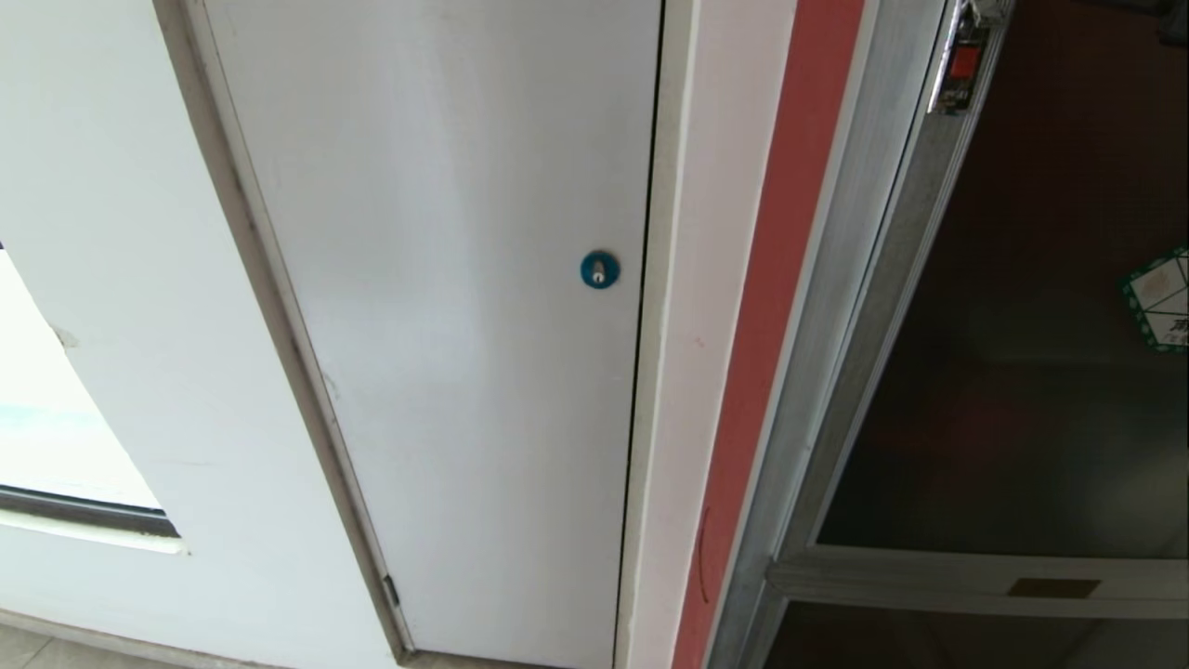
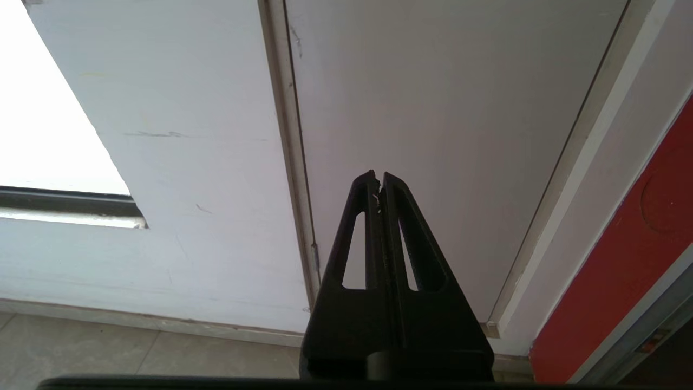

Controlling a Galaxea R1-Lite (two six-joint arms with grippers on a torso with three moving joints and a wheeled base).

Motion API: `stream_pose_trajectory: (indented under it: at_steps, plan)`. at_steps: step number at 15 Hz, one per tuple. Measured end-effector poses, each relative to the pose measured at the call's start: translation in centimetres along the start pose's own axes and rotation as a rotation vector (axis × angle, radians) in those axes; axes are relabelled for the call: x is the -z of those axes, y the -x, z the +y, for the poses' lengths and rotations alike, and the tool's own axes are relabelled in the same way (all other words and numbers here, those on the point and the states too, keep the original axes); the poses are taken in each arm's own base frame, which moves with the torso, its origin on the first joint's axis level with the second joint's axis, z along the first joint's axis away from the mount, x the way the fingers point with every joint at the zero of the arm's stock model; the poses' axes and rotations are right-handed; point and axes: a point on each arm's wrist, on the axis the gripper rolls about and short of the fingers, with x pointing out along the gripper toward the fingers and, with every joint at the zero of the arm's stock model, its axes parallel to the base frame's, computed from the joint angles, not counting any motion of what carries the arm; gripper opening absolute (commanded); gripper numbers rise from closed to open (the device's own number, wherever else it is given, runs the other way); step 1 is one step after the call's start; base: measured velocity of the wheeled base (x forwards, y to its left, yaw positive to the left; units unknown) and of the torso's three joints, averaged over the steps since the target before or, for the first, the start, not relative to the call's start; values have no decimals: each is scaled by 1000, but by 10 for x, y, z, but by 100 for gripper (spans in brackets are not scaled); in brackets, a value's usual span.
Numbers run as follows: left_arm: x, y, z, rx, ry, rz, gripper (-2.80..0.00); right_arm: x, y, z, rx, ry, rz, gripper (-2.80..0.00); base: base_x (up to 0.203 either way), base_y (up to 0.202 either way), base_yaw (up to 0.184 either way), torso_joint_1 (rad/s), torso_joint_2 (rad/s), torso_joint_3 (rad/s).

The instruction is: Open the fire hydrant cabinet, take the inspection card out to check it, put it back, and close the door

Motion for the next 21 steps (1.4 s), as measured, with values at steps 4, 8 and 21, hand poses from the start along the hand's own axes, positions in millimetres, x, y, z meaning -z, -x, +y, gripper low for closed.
stream_pose_trajectory:
  at_steps: [4, 8, 21]
  plan:
    - [0, 0, 0, 0, 0, 0, -280, 0, -13, -7, 28, 1, 1, -280, 0, 0, 0, 0, 0, 0]
    - [0, 0, 0, 0, 0, 0, -280, 5, -20, -12, 50, -4, 14, -280, 0, 0, 0, 0, 0, 0]
    - [0, 0, 0, 0, 0, 0, -280, 26, -15, -19, 87, -34, 92, -280, 0, 0, 0, 0, 0, 0]
